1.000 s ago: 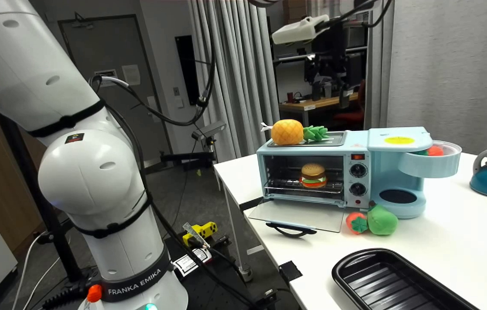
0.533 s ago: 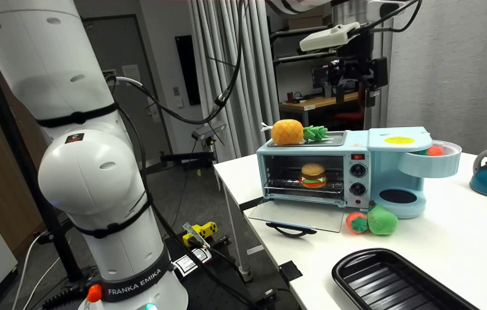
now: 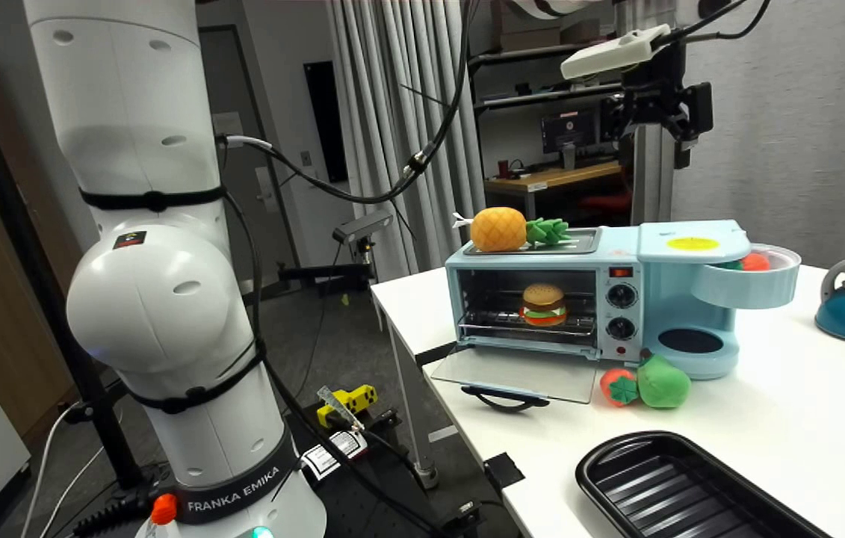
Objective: Press the yellow button on the machine
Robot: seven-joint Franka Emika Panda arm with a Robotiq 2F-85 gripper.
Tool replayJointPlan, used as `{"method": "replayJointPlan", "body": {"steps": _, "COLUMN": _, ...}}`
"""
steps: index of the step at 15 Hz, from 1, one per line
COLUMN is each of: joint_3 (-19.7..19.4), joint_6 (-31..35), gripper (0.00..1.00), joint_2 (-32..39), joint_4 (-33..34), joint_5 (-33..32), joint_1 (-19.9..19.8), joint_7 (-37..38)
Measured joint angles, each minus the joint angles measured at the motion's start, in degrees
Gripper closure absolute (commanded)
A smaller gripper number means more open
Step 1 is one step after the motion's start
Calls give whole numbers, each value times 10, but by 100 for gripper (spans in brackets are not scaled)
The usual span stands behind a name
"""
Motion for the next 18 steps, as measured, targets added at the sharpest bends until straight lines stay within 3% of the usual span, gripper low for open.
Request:
{"method": "replayJointPlan", "body": {"steps": 17, "joint_3": 15, "joint_6": 4, "gripper": 0, "joint_2": 14, "joint_4": 9, "joint_5": 0, "joint_1": 0, "joint_7": 0}}
{"method": "replayJointPlan", "body": {"steps": 18, "joint_3": 17, "joint_6": 4, "gripper": 17, "joint_2": 17, "joint_4": 10, "joint_5": 0, "joint_1": 1, "joint_7": 1}}
